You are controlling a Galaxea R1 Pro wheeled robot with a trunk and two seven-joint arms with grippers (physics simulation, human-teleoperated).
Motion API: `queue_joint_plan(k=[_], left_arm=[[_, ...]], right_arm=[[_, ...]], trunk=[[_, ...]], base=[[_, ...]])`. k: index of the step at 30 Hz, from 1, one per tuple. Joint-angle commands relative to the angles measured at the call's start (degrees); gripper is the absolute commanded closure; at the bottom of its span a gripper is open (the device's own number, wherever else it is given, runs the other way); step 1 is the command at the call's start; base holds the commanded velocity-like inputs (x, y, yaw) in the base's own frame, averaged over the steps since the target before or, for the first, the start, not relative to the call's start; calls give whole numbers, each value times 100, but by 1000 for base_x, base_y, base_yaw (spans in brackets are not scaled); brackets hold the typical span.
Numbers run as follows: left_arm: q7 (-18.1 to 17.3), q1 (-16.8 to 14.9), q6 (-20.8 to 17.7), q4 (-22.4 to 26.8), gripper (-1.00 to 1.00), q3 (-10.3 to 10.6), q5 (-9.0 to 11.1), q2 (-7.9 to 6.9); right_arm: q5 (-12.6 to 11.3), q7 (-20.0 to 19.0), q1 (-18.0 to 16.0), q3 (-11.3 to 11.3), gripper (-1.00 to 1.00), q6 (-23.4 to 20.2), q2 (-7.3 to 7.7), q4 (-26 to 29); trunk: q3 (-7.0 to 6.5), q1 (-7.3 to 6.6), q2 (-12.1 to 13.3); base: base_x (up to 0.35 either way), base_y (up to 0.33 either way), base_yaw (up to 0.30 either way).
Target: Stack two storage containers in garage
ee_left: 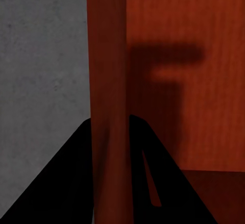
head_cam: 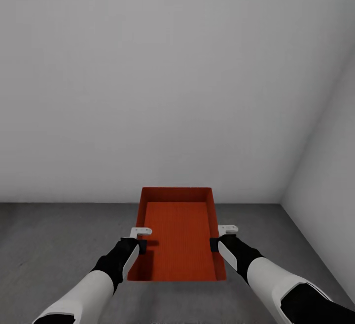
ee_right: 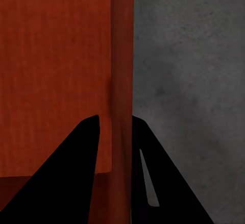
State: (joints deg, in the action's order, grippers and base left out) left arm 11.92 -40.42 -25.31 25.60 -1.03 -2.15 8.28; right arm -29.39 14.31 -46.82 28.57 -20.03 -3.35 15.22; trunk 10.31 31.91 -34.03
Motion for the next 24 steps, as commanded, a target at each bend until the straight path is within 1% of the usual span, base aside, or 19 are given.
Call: queue_joint_plan(k=[1,24], left_arm=[[38,-1,-397,-249,100,94,-29,-63],[43,-1,-396,-249,100,111,-31,-63]], right_arm=[[-119,28,-11,220,100,-1,6,34],[-119,28,-11,220,100,-1,10,34]], trunk=[[37,25,-52],[664,530,-974]], base=[[0,0,0],[0,0,0]])
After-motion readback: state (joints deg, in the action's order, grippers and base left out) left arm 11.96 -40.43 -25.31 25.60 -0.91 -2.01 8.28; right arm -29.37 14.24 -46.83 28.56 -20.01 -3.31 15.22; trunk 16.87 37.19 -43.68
